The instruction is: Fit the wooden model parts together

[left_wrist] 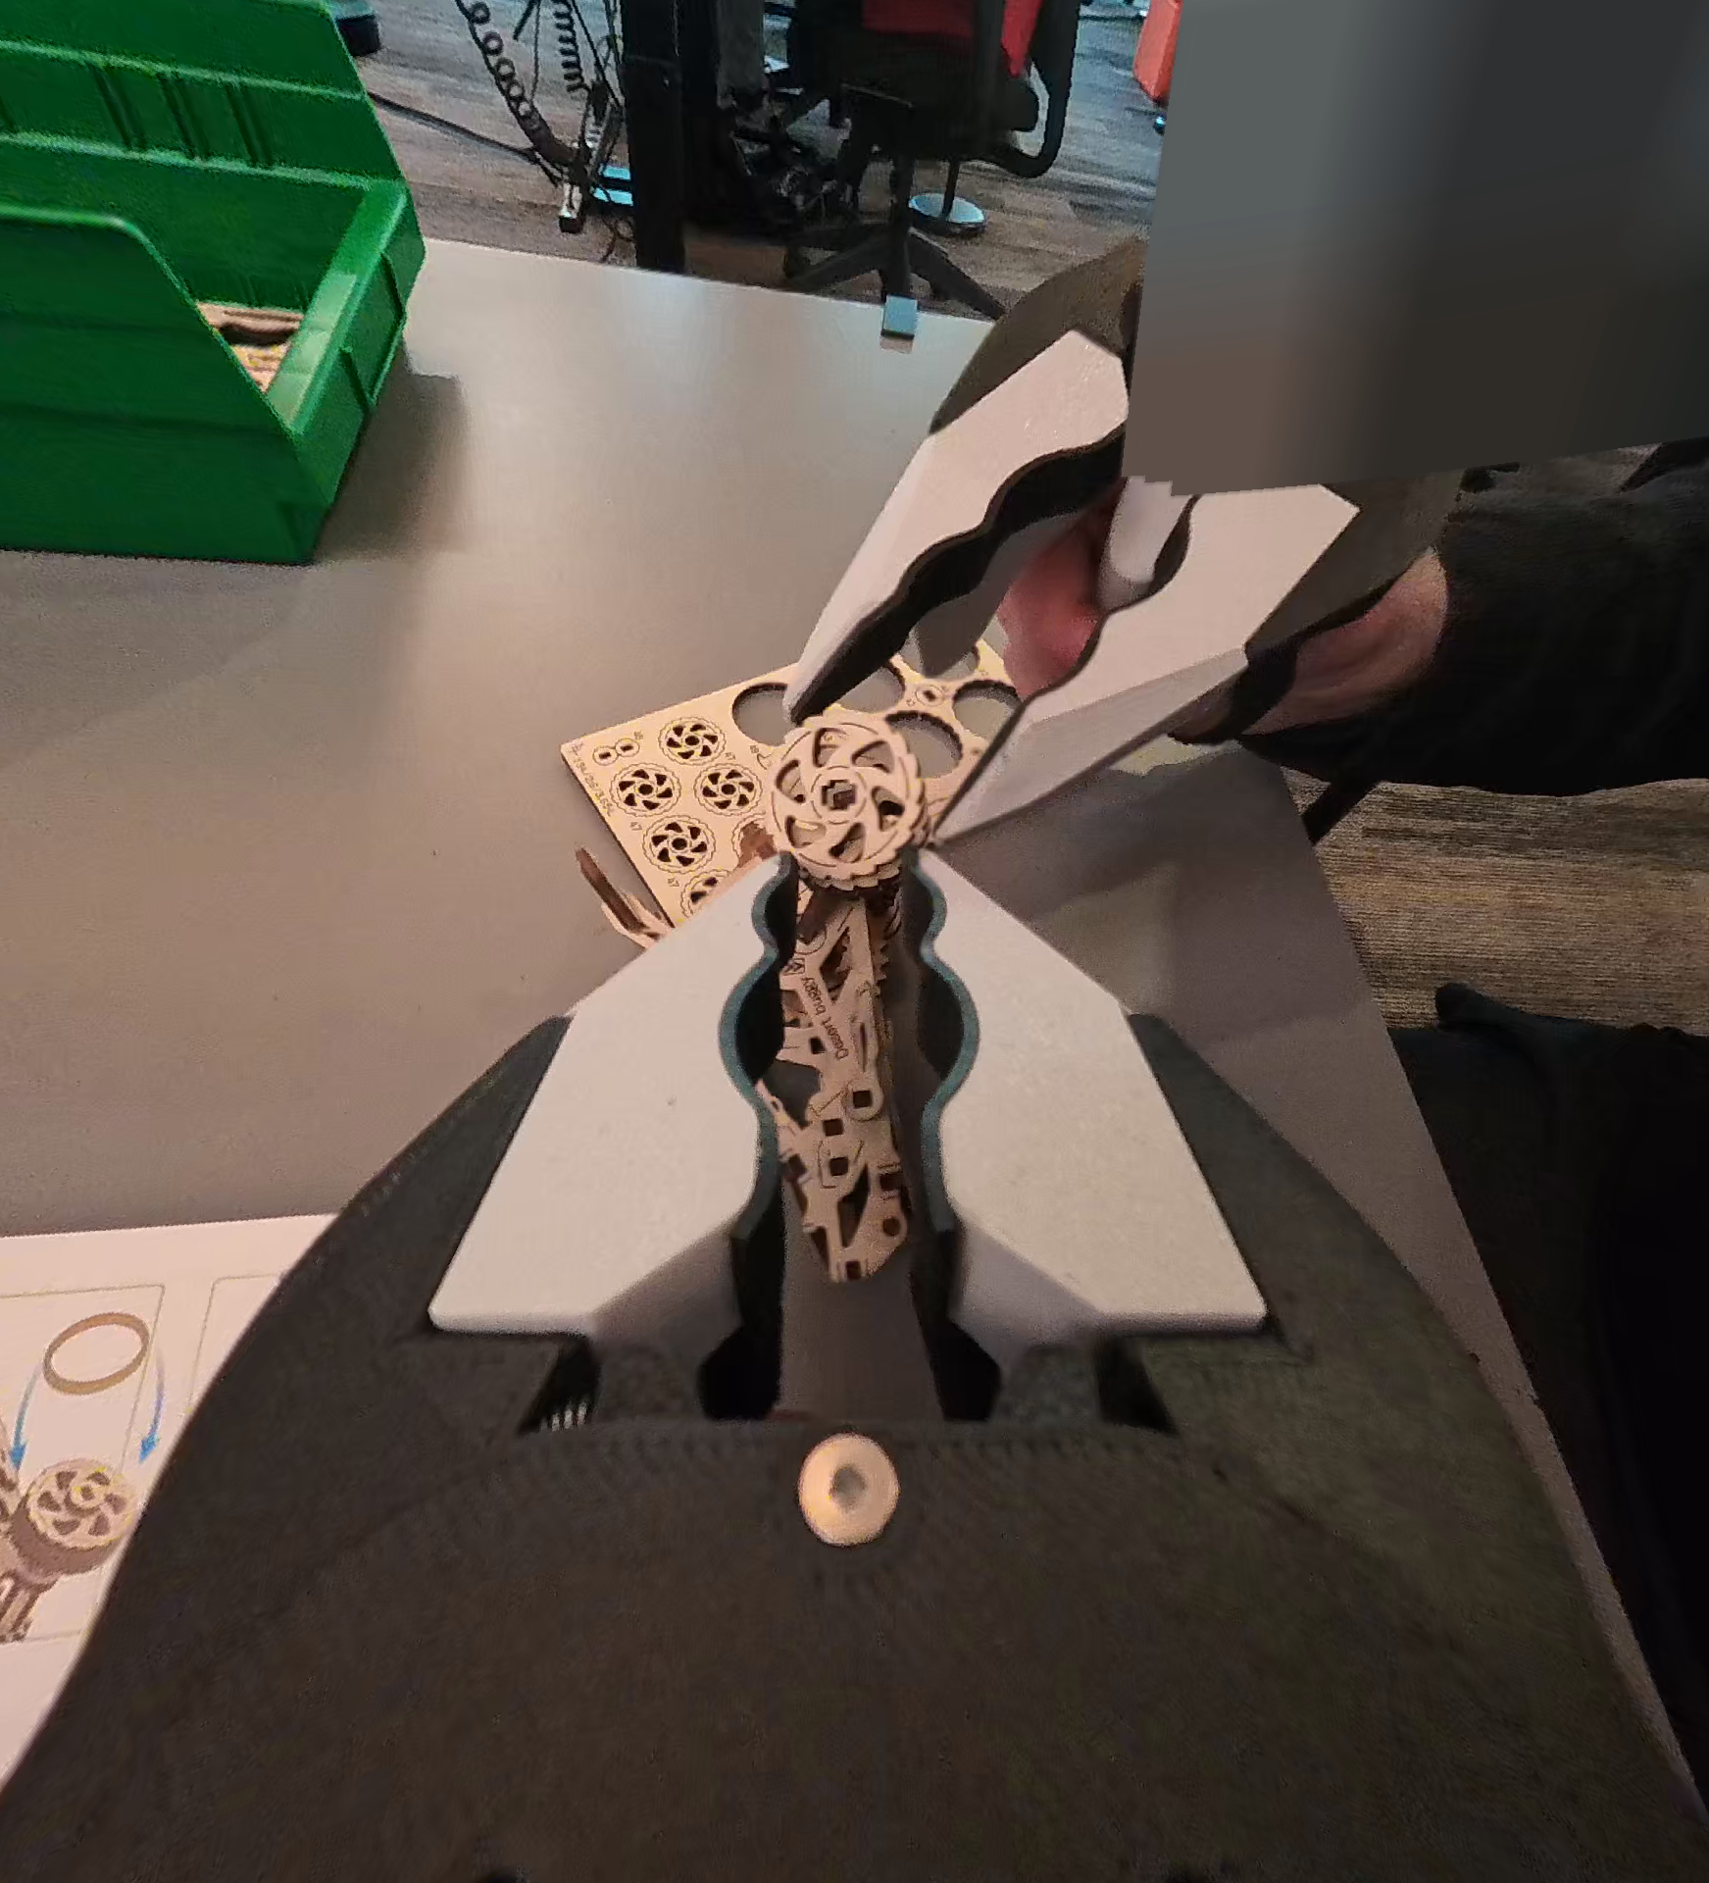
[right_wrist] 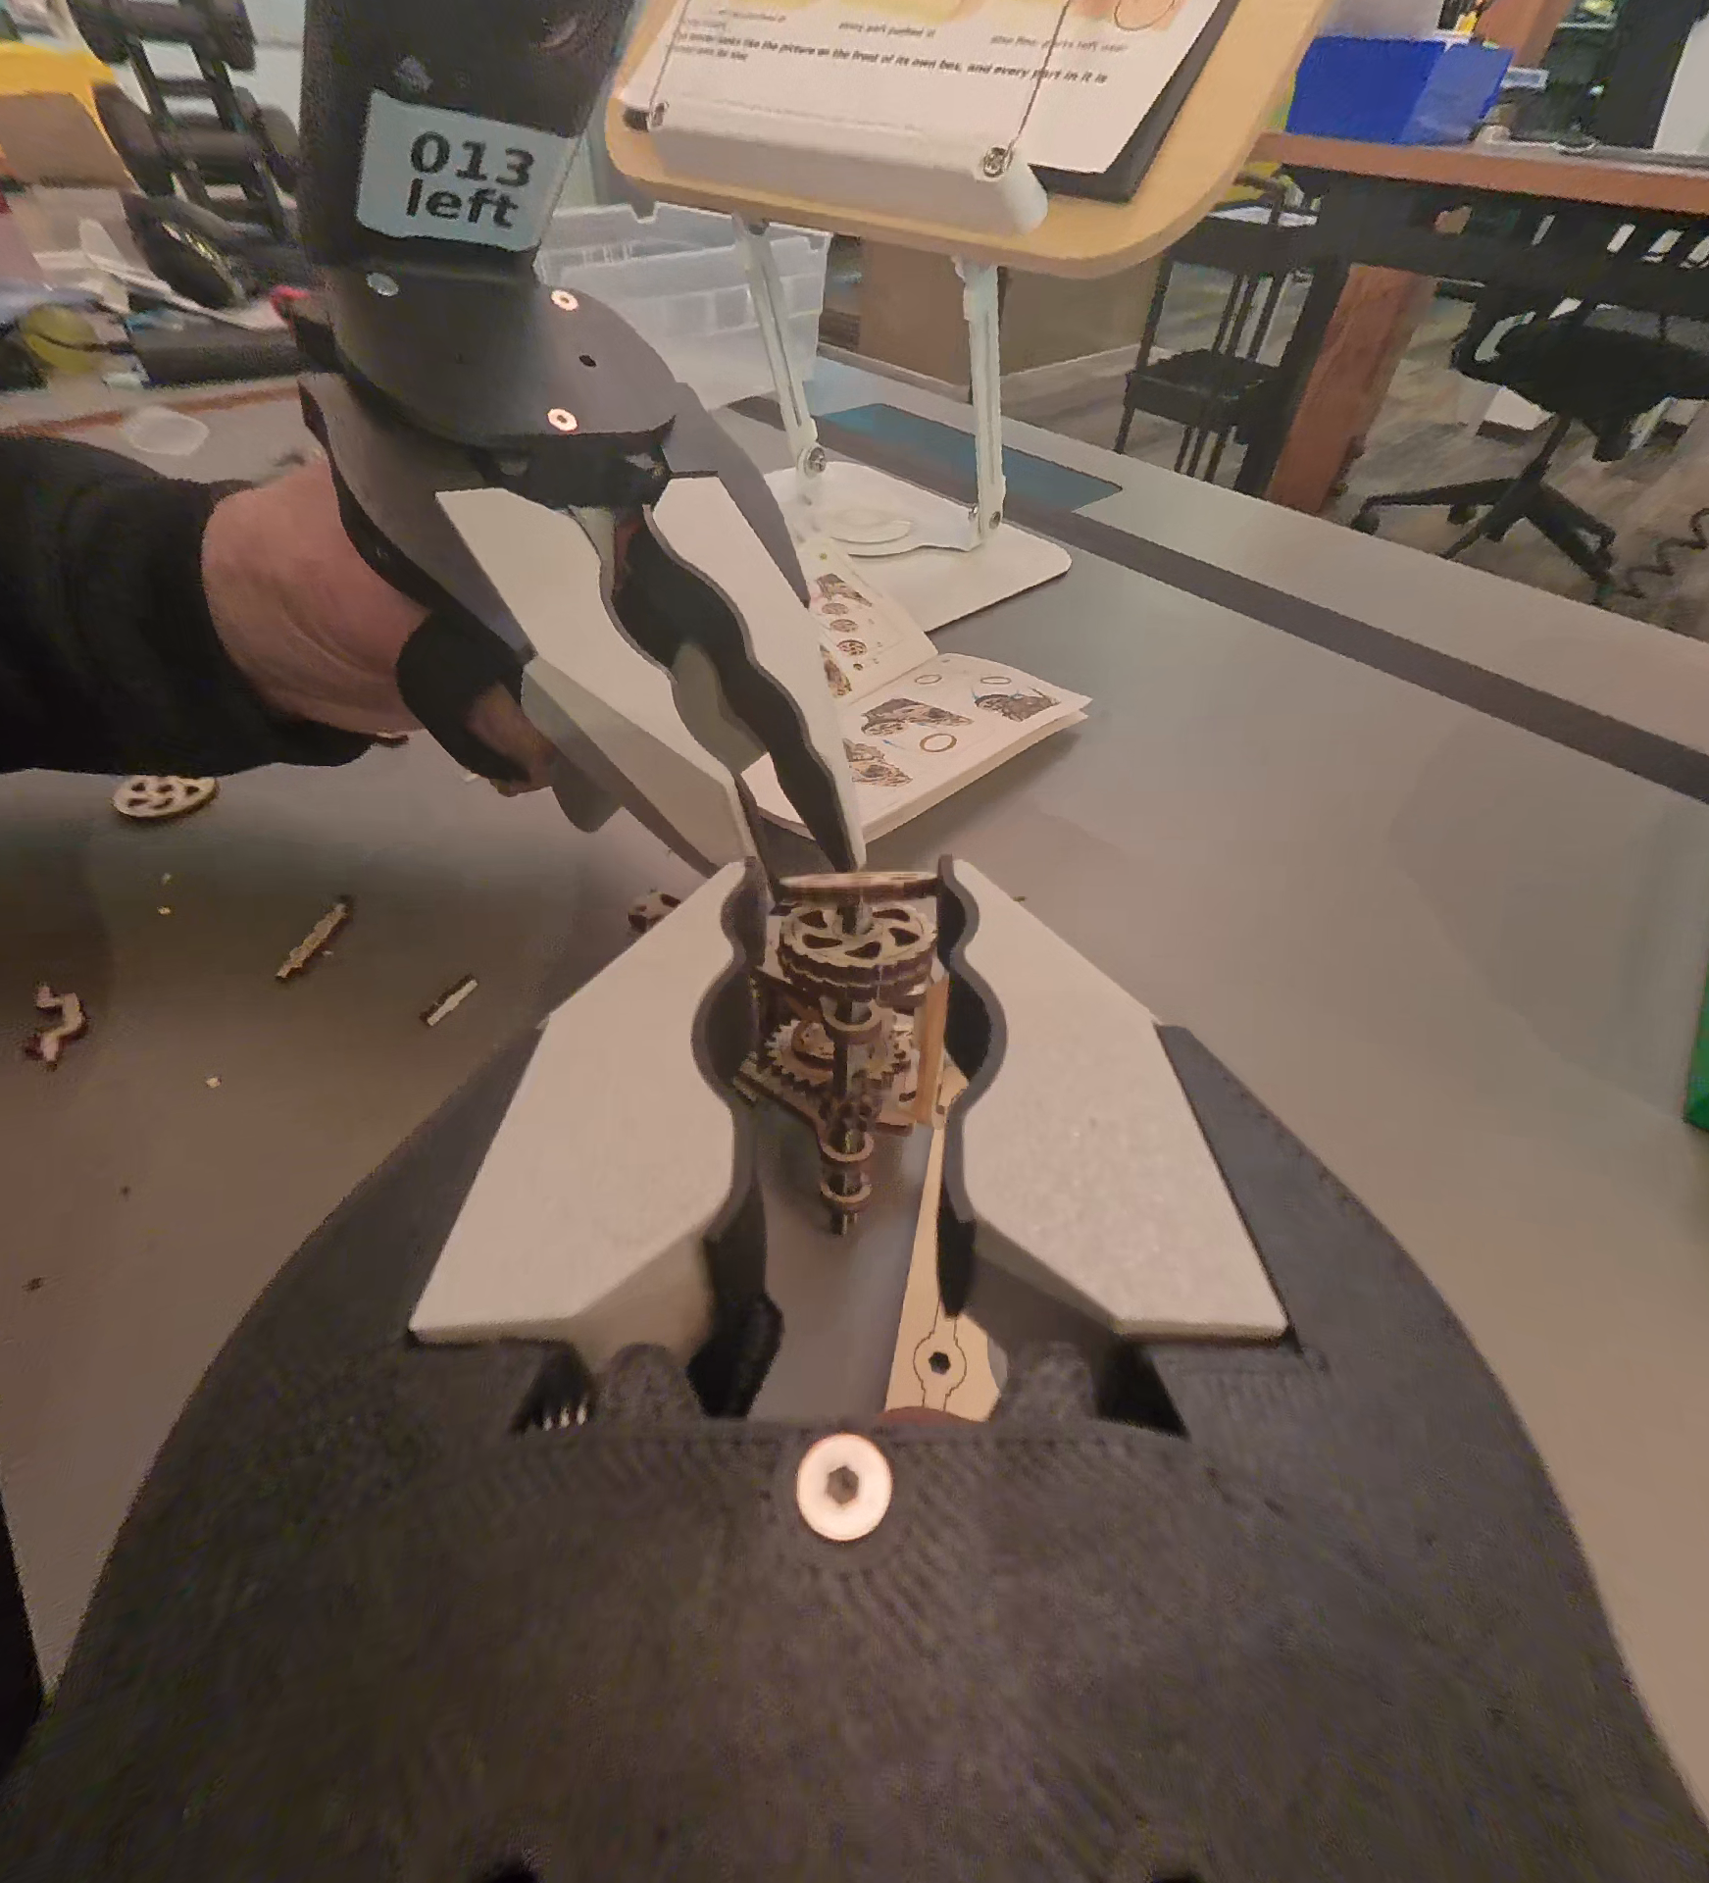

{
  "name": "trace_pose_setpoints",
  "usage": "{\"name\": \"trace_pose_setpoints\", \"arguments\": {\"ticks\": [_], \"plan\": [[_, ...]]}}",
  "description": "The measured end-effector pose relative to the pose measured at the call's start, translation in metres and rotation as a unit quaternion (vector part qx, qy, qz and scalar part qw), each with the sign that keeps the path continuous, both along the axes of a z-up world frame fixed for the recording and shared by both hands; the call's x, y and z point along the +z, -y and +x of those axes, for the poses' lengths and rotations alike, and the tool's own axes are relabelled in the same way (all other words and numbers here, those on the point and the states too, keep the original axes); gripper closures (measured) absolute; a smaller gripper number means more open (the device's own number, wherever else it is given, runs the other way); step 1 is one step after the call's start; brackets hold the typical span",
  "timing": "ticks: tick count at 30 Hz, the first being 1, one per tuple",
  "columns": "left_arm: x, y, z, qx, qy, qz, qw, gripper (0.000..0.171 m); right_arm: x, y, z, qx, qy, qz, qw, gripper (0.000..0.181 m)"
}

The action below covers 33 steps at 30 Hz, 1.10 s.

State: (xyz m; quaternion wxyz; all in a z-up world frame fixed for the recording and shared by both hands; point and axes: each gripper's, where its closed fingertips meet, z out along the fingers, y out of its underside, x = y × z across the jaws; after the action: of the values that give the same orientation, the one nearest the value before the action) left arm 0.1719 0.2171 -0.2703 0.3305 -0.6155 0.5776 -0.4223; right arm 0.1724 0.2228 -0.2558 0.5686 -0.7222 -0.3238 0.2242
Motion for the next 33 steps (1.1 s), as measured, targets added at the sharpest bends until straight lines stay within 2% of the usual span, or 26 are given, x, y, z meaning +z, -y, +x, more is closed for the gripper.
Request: {"name": "trace_pose_setpoints", "arguments": {"ticks": [10,24,33], "plan": [[0.002,0.004,0.004,0.002,-0.006,0.038,0.999,0.159,-0.005,0.001,0.007,0.009,-0.033,-0.033,0.999,0.151],[0.002,0.012,0.006,-0.004,-0.006,0.094,0.996,0.157,-0.004,0.008,0.008,0.026,-0.061,-0.038,0.997,0.148],[0.001,0.014,0.009,-0.007,-0.01,0.128,0.992,0.157,0.0,0.006,0.013,0.027,-0.124,-0.079,0.989,0.148]]}}
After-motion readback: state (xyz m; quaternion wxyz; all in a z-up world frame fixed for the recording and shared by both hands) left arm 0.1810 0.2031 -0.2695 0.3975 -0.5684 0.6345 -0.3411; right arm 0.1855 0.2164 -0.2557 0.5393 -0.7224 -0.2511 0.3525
